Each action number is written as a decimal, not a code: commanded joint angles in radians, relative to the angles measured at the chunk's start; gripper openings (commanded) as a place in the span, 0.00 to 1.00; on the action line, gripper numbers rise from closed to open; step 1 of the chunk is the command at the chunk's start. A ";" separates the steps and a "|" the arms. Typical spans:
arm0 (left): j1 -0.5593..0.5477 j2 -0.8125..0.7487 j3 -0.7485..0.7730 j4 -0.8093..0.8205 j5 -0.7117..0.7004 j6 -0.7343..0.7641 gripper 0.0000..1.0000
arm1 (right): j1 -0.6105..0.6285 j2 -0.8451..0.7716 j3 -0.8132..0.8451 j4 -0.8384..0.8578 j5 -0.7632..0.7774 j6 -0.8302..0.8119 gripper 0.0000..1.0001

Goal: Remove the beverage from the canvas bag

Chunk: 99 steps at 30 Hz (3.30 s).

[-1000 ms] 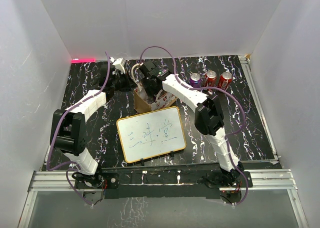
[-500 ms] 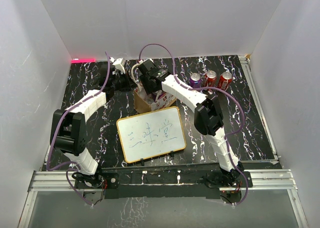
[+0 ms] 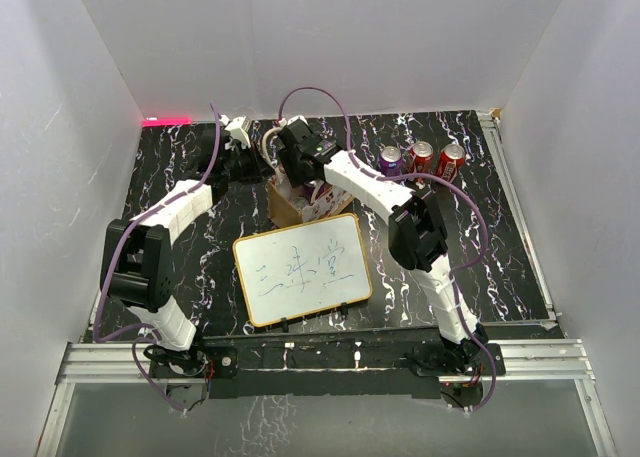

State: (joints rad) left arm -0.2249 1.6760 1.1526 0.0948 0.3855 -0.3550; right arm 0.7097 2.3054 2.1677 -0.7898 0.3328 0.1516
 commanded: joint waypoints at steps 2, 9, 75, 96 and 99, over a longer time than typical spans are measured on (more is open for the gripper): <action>-0.010 0.012 0.016 -0.081 0.024 0.016 0.00 | -0.007 -0.001 0.010 0.011 -0.033 -0.002 0.76; -0.010 0.012 0.018 -0.081 0.026 0.016 0.00 | -0.013 -0.009 0.004 -0.008 -0.070 0.014 0.87; -0.011 -0.001 0.024 -0.082 0.044 -0.001 0.00 | -0.480 -1.011 -0.941 0.507 -0.071 0.206 0.15; -0.011 0.021 0.019 -0.081 0.032 0.004 0.00 | -0.476 -0.735 -0.990 0.622 -0.162 0.051 0.10; -0.011 0.024 0.020 -0.082 0.033 0.002 0.00 | -0.470 -0.708 -0.987 0.642 -0.157 0.040 0.11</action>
State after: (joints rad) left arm -0.2249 1.6791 1.1599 0.0860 0.3996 -0.3595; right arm 0.2295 1.6012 1.0992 -0.3141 0.1577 0.2153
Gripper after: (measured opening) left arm 0.038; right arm 0.680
